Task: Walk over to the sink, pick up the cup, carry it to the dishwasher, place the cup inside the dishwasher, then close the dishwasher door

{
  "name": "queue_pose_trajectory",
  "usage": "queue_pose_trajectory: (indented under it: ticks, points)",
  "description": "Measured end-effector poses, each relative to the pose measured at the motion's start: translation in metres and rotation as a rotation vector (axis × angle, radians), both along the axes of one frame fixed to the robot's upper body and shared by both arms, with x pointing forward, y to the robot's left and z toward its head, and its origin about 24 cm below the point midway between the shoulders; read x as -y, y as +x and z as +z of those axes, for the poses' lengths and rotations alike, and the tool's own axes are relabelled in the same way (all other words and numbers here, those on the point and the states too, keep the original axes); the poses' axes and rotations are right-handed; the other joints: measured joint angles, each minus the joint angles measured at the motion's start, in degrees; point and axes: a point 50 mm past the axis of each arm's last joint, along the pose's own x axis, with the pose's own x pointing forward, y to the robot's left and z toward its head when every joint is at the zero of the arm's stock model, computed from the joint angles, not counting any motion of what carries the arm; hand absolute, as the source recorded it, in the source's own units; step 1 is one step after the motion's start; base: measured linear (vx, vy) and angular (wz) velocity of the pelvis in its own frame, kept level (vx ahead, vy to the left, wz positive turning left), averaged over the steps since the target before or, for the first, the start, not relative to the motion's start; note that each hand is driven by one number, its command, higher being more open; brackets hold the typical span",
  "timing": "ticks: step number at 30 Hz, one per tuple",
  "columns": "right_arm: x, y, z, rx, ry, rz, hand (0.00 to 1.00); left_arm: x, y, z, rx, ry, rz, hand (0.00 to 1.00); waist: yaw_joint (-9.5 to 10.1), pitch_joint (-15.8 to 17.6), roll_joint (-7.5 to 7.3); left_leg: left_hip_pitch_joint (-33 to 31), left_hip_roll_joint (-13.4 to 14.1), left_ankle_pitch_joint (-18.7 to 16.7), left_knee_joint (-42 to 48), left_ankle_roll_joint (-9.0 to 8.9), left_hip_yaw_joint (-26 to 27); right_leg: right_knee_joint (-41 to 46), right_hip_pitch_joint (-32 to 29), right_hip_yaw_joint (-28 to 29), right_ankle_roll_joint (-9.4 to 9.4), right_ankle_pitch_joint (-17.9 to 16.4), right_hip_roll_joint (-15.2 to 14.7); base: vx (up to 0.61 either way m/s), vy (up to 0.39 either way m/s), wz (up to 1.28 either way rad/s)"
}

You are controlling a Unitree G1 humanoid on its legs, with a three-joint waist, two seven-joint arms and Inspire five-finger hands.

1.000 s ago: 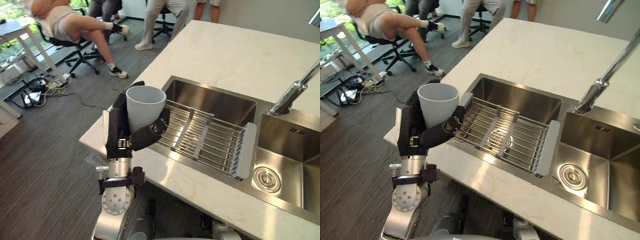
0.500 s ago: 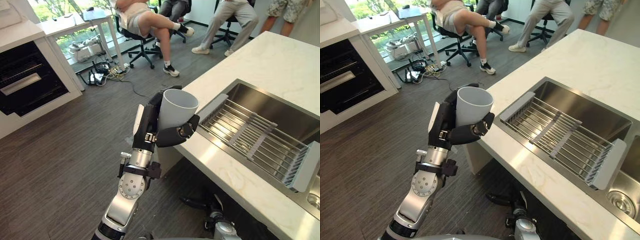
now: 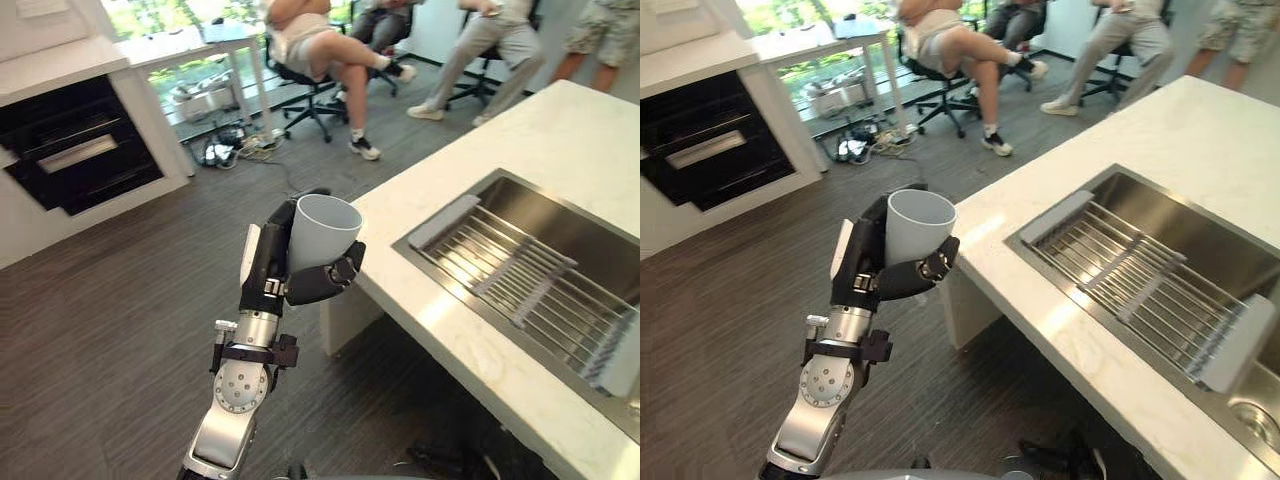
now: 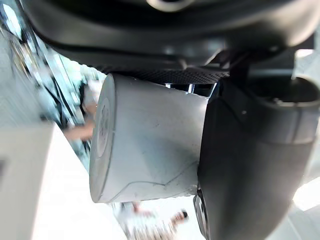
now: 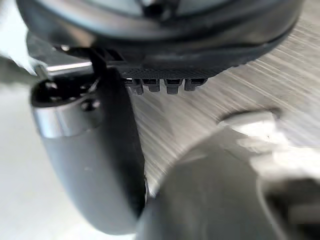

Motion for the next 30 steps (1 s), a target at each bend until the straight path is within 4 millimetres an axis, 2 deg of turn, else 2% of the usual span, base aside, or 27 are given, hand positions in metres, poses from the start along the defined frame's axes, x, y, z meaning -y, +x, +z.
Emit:
queue_pose_trajectory:
  ticks: [1,2,3,7,10,11,12,13,15,18,23,25,27,29,30]
  points:
    - [-0.001,0.004,0.001,0.011,-0.001,0.008,1.00,-0.001,-0.001,-0.002,-0.010,-0.004,0.008,0.00,0.10,0.0,0.04,-0.3,-0.1,0.2,0.0,-0.10,-0.6,-0.2,0.4,-0.7,0.68,0.4,0.2,0.01,-0.054,0.64]
    - [-0.002,0.007,0.001,0.019,0.001,0.010,1.00,-0.002,-0.002,-0.004,-0.018,-0.005,0.014,0.00,0.40,0.0,0.10,-0.3,0.1,0.3,0.1,-0.26,-1.5,-0.3,1.0,-1.5,0.77,0.4,0.5,0.02,-0.112,0.75]
    - [-0.007,0.016,0.004,0.063,0.002,0.010,1.00,-0.002,-0.005,-0.007,-0.037,-0.017,0.012,0.00,1.57,0.1,-0.48,-0.4,0.8,0.6,0.4,-0.71,-4.0,-1.3,3.0,-3.7,0.83,0.5,1.3,0.02,-0.131,0.74]
    - [-0.010,0.041,0.014,0.163,-0.004,0.048,1.00,-0.002,-0.009,-0.004,-0.032,-0.054,0.003,0.00,3.28,0.4,-0.96,-2.4,1.2,2.6,-0.2,-2.09,-9.4,-3.9,5.2,-9.4,0.95,0.5,2.8,-0.02,-0.140,0.79]
    - [-0.013,0.042,0.014,0.171,0.003,0.058,1.00,-0.002,-0.010,-0.006,-0.043,-0.077,-0.002,0.00,3.89,0.4,-1.05,-3.7,0.8,4.3,-0.4,-1.67,-9.4,-4.2,6.3,-13.3,0.90,0.5,3.1,-0.05,-0.035,0.77]
    - [-0.015,0.042,0.013,0.170,0.007,0.057,1.00,-0.001,-0.010,-0.005,-0.042,-0.089,-0.004,0.00,3.84,0.5,-1.08,-5.0,0.4,5.5,-0.6,-0.49,-7.2,-4.3,6.4,-15.6,0.89,0.5,3.0,-0.07,0.001,1.05]
    - [-0.016,0.041,0.013,0.168,0.009,0.055,1.00,0.000,-0.010,-0.004,-0.041,-0.102,-0.008,0.00,3.83,0.8,-1.54,-5.6,0.6,6.2,-1.5,1.67,-3.5,-4.3,6.4,-17.3,0.91,0.6,2.6,-0.08,0.044,0.96]
    - [-0.020,0.042,0.012,0.165,0.020,0.053,1.00,-0.002,-0.010,-0.003,-0.036,-0.109,-0.004,0.00,4.00,1.2,-2.21,-6.3,1.6,4.5,-0.8,3.71,3.6,-4.3,6.4,-18.7,1.20,0.7,2.2,-0.08,0.042,0.70]
    - [-0.022,0.043,0.013,0.172,0.023,0.061,1.00,-0.004,-0.010,-0.001,-0.028,-0.111,0.007,0.00,3.68,1.3,-2.23,-7.4,4.7,2.8,2.2,3.84,14.6,-4.6,6.9,-20.0,1.36,0.8,2.3,-0.04,0.008,0.56]
    - [-0.023,0.044,0.013,0.172,0.022,0.070,1.00,-0.007,-0.010,0.001,-0.017,-0.118,0.006,0.00,3.52,1.3,-2.49,-6.4,3.2,5.6,-1.2,3.68,14.9,-6.3,7.3,-17.5,1.44,0.8,1.8,0.01,0.073,0.32]
    - [-0.028,0.052,0.015,0.191,0.029,0.098,1.00,-0.015,-0.011,-0.001,-0.026,-0.113,0.035,0.00,2.68,1.2,-2.80,-5.7,-0.1,5.5,-3.1,4.54,15.2,-7.6,7.6,-15.7,2.12,1.5,-0.7,0.06,0.119,0.06]
    - [-0.028,0.051,0.015,0.183,0.030,0.099,1.00,-0.013,-0.012,-0.002,-0.033,-0.113,0.024,0.00,2.53,1.2,-2.77,-4.4,-1.2,5.1,-4.0,5.08,14.9,-4.5,7.2,-14.8,2.14,1.5,-2.0,0.14,0.113,0.14]
    - [-0.028,0.050,0.014,0.174,0.027,0.106,1.00,-0.011,-0.014,-0.003,-0.039,-0.111,0.003,0.00,1.99,1.2,-2.76,-2.0,-1.9,4.2,-4.9,5.59,13.7,4.9,4.9,-13.8,1.63,1.8,-3.6,0.21,0.112,0.23]
    - [-0.028,0.051,0.015,0.176,0.027,0.107,1.00,-0.011,-0.016,-0.001,-0.033,-0.108,-0.003,0.00,1.29,1.1,-2.68,-1.1,-2.0,3.8,-4.6,5.68,12.0,12.9,2.0,-13.0,-0.71,3.3,-4.5,0.18,0.075,0.35]
    - [-0.028,0.051,0.015,0.174,0.025,0.111,1.00,-0.011,-0.016,0.000,-0.029,-0.109,-0.004,0.00,1.11,1.2,-2.52,-0.1,-1.7,3.3,-4.8,5.85,10.7,19.6,-1.1,-10.7,-3.00,3.9,-4.4,0.23,0.060,0.52]
